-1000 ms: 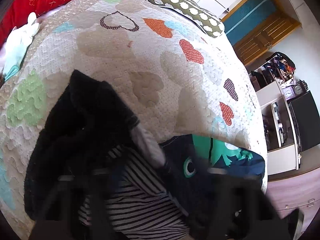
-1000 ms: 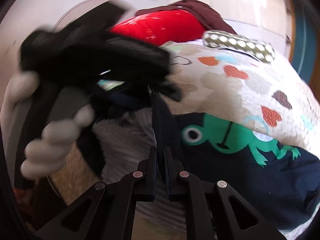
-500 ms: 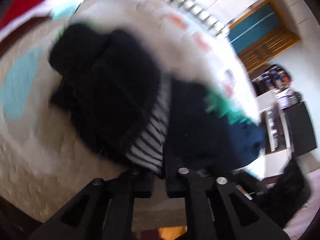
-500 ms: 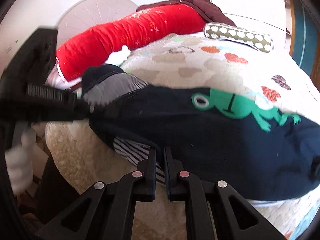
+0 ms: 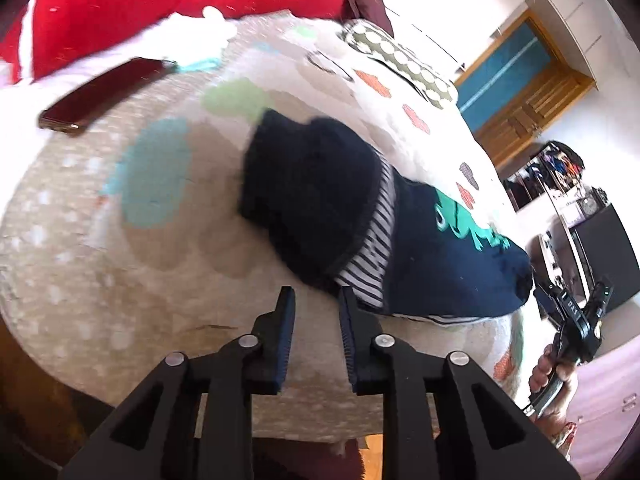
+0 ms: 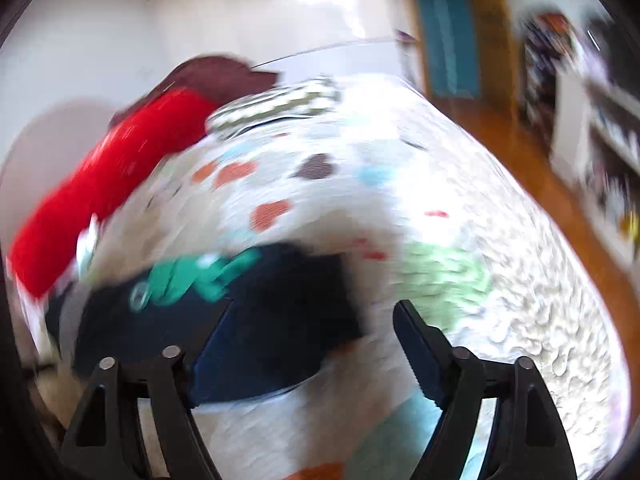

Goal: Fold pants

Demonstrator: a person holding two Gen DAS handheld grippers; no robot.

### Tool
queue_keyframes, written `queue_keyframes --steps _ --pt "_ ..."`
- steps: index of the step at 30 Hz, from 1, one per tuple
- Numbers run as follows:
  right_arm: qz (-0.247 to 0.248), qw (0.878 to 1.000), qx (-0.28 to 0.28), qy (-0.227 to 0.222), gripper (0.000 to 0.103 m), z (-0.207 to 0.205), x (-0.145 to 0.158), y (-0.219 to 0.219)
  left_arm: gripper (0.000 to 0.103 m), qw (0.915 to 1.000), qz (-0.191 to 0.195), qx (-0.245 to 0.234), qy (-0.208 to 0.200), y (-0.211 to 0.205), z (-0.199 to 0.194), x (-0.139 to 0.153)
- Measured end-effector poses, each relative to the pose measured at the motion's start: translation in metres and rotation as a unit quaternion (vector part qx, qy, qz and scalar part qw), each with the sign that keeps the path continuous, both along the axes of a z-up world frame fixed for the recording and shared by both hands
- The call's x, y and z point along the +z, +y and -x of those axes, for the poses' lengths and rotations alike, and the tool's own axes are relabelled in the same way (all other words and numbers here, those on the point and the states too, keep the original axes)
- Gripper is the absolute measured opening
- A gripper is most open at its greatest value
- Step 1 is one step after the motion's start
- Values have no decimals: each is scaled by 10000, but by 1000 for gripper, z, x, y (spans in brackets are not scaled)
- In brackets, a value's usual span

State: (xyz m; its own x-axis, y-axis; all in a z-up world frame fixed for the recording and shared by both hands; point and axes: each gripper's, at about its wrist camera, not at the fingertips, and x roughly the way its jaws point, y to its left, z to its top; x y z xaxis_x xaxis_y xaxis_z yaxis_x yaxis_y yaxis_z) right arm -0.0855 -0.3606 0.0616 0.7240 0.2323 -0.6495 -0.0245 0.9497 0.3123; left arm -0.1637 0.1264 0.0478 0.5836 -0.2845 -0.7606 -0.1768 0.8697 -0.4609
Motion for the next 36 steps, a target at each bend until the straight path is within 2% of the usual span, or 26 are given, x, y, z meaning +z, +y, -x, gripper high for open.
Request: queue_keyframes --steps 3,5,7,8,9,10,11,16,19,21,24,26,28,30,34,36 --pt "-860 9952 -134 445 85 -28 -25 -23 25 9999 66 104 -28 8 -1 3" --pt "-1477 9874 75 564 86 -38 -39 -22 26 9999 82 100 -14 7 -3 3" --pt "-1697 9836 240 557 83 -44 -45 -5 26 10000 56 62 29 0 -6 2" --pt "-1693 9835 333 546 66 -48 -47 6 26 10000 54 36 54 -3 -8 2" --pt "-1666 9832 418 622 31 -53 -49 15 26 10000 53 16 69 -5 -9 2" --pt "-1704 9809 527 778 18 -60 -51 23 26 10000 39 2 78 -7 -10 2" --pt "-1845 9772 610 853 18 -62 -52 24 26 10000 12 4 74 -8 -11 3" --pt "-1798 9822 75 535 16 -54 -34 3 28 9998 -183 22 -98 -13 -24 19" --pt "-1510 9867 -417 426 16 -46 -26 -19 29 9995 -246 -83 -187 -20 -38 27" --pt "-1494 9855 -632 492 16 -45 -28 -35 32 9988 -324 -250 -286 -33 -52 32" --pt "-1409 9861 -601 647 17 -47 -37 -34 38 9967 -444 -530 -415 -54 -73 34" --pt "-1160 9893 -591 651 21 -45 -39 -30 40 9962 -590 -562 -319 -68 -96 23" --pt "-1132 9899 -610 594 23 -37 -39 -33 40 9962 -746 -454 -20 -72 -113 5" --pt "-1214 9887 -657 580 34 -31 -39 -38 40 9954 -843 -334 293 -68 -131 -16" --pt "-1406 9861 -715 522 44 -20 -38 -52 40 9951 -805 -433 381 -67 -135 -2" --pt "-1427 9860 -747 429 51 -12 -35 -56 40 9955 -611 -697 191 -74 -127 21"
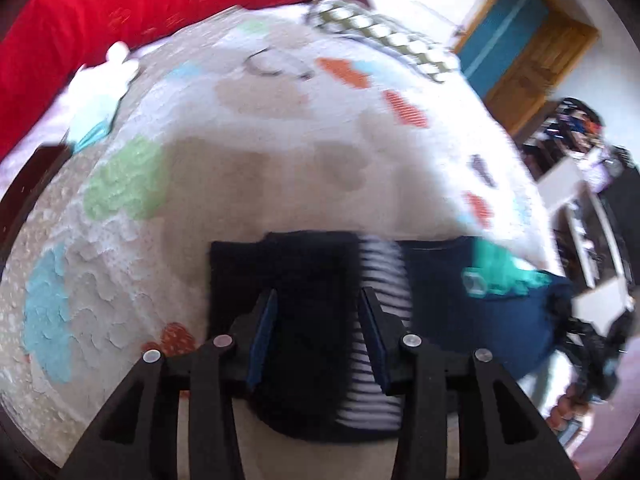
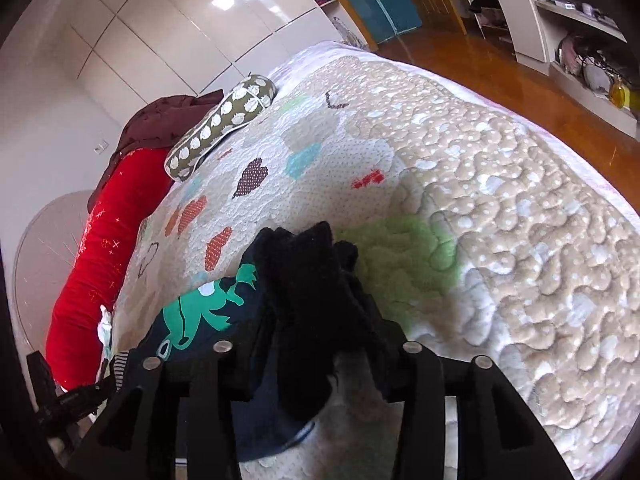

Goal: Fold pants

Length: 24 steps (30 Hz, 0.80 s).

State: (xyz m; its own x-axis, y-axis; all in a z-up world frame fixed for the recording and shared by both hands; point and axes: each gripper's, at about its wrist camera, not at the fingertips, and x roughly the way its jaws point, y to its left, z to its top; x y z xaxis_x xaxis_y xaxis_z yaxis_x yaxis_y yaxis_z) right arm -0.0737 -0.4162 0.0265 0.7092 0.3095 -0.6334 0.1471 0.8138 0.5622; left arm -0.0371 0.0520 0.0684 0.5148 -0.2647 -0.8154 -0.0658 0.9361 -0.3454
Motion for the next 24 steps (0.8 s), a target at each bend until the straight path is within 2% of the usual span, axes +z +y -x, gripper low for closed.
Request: queue_keyframes --steps 2,5,10,14,17,21,24 --pt "-41 9999 -26 -113 55 9 2 -1 41 9995 90 -233 -206 -14 7 19" --pt "-174 9995 3 -249 56 19 1 2 50 9962 72 -745 -439 -55 1 43" --pt "-168 9992 112 -354 56 25 -3 16 53 9851 171 -1690 -261 -144 -33 48" --pt "-179 9990 174 -376 56 29 -9 20 53 9703 291 -2399 29 -223 -64 36" --pt "-172 9988 227 -403 56 31 -13 20 54 9555 459 -2902 268 -280 -86 23" --pt "-158 9983 282 -477 56 34 -18 19 53 9395 392 -3371 467 -331 -103 5" --pt "-216 9981 254 -512 56 36 -21 18 56 9282 398 -3646 625 -354 -111 -8"
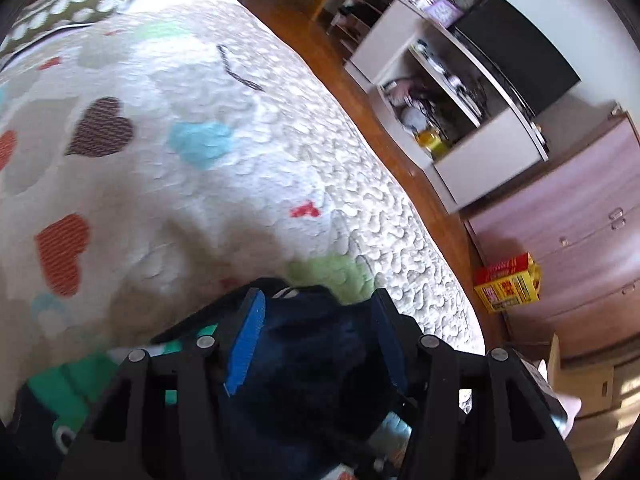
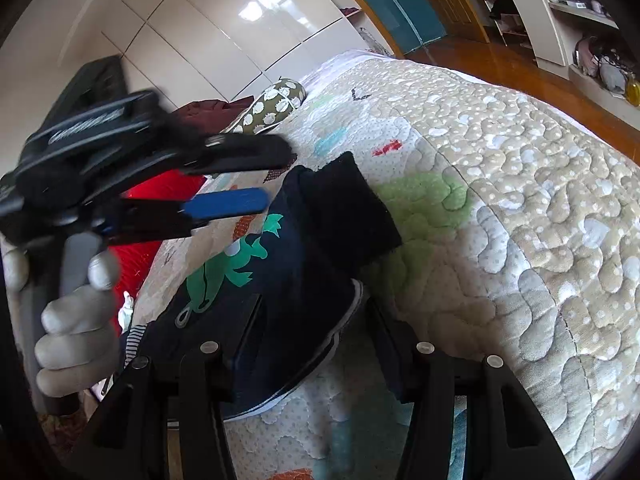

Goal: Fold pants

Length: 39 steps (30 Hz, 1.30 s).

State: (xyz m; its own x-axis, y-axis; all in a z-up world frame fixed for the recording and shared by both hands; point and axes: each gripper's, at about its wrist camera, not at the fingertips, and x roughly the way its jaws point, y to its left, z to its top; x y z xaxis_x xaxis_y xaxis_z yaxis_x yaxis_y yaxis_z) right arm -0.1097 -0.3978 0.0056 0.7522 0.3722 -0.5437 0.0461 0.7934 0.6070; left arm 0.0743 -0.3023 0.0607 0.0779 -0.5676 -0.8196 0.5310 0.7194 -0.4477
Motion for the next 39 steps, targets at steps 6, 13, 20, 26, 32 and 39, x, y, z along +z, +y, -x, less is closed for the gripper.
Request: queue_keyframes --steps 6,13,20,26,32,39 --pt "85 10000 -47 15 15 -7 4 -1 12 9974 -452 -557 -87 -25 7 -14" --pt "419 9981 386 -218 14 -15 43 27 13 9980 171 276 -542 58 17 32" --pt "881 9812 1697 -268 35 -28 57 124 40 9767 99 1935 -920 205 60 47" --pt "1079 9680 2264 -66 41 -12 51 153 75 9441 -236 2696 -1881 297 143 68" --pt "1341 9809 1397 -162 42 -8 82 126 75 9209 28 3538 -1632 361 174 39" --pt "1384 9765 1620 327 37 -66 66 175 75 8951 -231 4215 -1437 404 192 17"
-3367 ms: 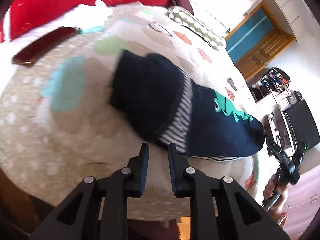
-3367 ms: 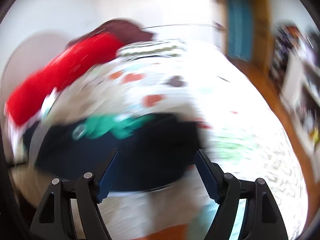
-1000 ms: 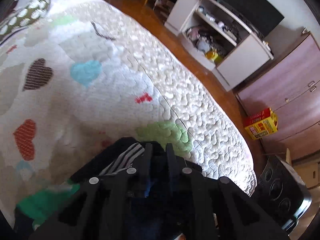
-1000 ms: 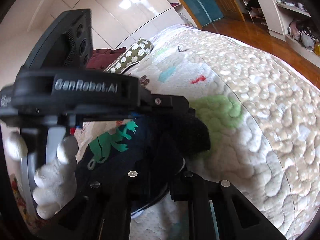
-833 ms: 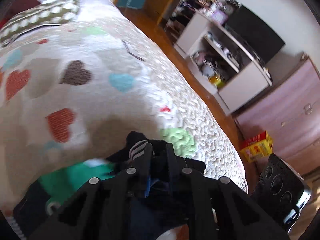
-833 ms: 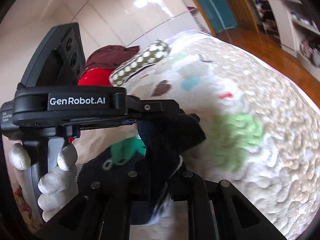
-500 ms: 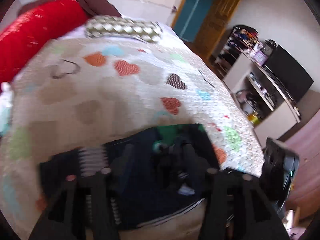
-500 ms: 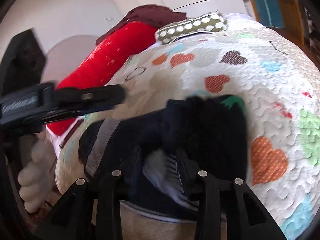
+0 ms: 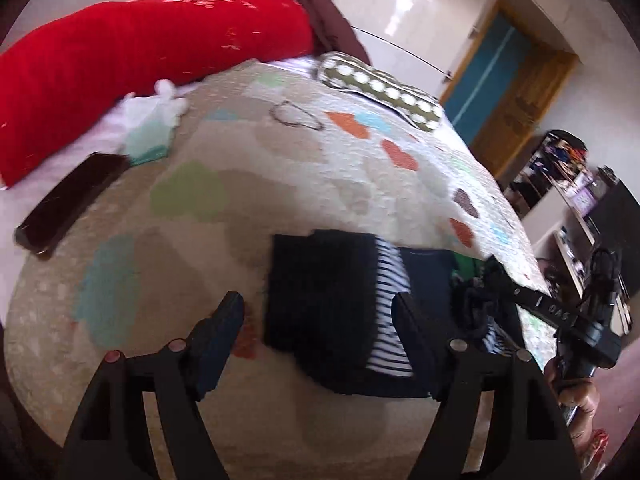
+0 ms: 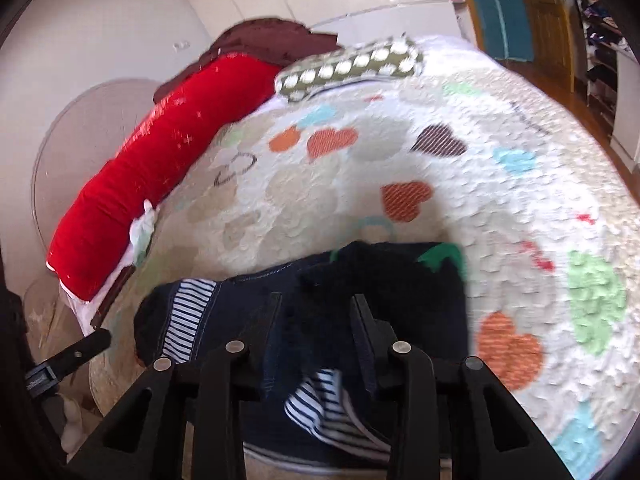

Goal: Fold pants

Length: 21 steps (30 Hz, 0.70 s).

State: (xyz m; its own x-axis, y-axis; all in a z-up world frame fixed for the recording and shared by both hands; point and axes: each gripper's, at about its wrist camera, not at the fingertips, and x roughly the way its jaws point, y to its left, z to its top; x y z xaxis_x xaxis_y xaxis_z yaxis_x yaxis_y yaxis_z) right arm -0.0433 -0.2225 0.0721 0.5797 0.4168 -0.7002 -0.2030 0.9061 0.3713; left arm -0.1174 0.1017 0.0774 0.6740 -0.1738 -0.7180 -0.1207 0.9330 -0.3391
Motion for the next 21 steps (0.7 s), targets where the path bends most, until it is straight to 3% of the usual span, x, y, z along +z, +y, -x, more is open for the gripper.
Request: queue_keyframes --steps 4,8,11,13,14,15,18,21 --pt "203 9980 62 592 38 -26 -37 20 75 9991 315 264 137 24 1 -14" --pt "282 9977 107 605 39 -22 -25 15 75 9957 905 -42 217 20 -8 -35" --pt "639 9970 158 406 40 -9 -6 20 75 9940 986 -286 390 3 -16 -51" --pt "750 9967 259 168 45 0 6 31 54 9943 931 -336 402 -6 -17 -59" --pt "789 9963 328 48 50 5 14 38 35 9949 846 -291 462 -8 -17 -63" --pt "799 9960 402 -26 54 6 18 44 30 9944 896 -301 465 -7 -16 -66" --pt "831 9932 818 -75 59 10 26 75 24 9914 1255 -225 295 4 -6 -64" --pt "1078 9864 1243 63 59 7 22 113 25 9884 1507 -80 169 18 7 -58"
